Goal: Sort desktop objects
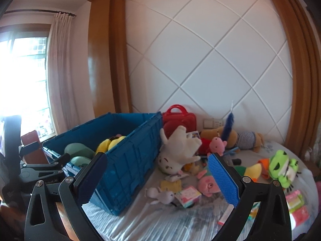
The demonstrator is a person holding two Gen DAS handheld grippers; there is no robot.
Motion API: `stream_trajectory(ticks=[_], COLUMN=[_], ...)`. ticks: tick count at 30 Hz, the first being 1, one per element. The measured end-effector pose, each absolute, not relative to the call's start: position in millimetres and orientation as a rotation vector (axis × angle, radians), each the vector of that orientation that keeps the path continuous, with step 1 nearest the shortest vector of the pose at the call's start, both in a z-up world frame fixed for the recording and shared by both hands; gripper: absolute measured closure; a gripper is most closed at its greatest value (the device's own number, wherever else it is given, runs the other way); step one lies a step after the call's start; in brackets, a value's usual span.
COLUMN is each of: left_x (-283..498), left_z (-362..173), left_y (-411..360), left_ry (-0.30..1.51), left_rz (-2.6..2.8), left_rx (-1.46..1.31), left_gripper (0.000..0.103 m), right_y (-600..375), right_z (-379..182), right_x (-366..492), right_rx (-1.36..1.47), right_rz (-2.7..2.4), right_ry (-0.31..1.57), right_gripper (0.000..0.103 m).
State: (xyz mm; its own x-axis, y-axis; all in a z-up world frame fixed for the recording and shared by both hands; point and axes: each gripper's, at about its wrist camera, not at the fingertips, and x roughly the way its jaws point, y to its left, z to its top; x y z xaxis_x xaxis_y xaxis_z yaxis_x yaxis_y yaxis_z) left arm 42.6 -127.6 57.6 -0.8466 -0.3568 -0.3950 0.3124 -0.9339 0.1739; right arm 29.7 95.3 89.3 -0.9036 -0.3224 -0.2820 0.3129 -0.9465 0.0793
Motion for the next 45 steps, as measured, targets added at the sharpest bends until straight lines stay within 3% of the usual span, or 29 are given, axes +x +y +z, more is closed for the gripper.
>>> stream_trajectory(ticks=[45], left_x=[76], left_z=[37], left_y=[-30], left_ry=[-0.171], left_rz=[-2.92], left_rx=[0.651], left_gripper=[0.0], right_y=[182], right_z=[84], right_x=[98], right_rx=[0.468], right_rz=[-2.939], right_ry=[-0.077], right_gripper=[0.001])
